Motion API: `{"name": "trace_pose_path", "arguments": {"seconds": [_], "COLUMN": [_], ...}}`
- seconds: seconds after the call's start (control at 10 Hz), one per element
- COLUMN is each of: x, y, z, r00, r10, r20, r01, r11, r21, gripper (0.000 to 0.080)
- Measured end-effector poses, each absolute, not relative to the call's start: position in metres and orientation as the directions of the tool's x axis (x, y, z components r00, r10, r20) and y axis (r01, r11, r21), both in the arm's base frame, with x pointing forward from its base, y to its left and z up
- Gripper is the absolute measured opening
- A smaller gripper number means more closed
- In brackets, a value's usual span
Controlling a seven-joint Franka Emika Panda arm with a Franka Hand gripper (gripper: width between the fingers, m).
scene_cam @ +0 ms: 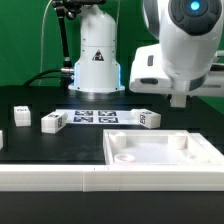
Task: Assemble one leg
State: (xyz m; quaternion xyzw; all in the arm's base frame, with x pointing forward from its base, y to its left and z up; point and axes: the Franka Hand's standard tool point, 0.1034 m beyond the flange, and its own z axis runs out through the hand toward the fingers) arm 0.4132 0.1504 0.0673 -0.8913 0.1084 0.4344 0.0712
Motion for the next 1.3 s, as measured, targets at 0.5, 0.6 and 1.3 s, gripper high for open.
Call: {"name": "trace_pose_path", "arguments": {"seconds": [0.5,0.6,1.3], "x": [0.432,0.440,0.484], "y": [0.128,0.124,0.117], "z": [0.053,0.063,0.089], "r00": [0.811,0.835,0.993], "r10": [-0.071,-0.048,-0.020], "r20": [-0.581,-0.549,-0.117], "r01": [-0.153,-0.123,-0.034], "r11": [-0.984,-0.987,-0.992], "r21": [-0.094,-0.102,-0.123], "gripper": [0.0291,0.0291,0.0291]}}
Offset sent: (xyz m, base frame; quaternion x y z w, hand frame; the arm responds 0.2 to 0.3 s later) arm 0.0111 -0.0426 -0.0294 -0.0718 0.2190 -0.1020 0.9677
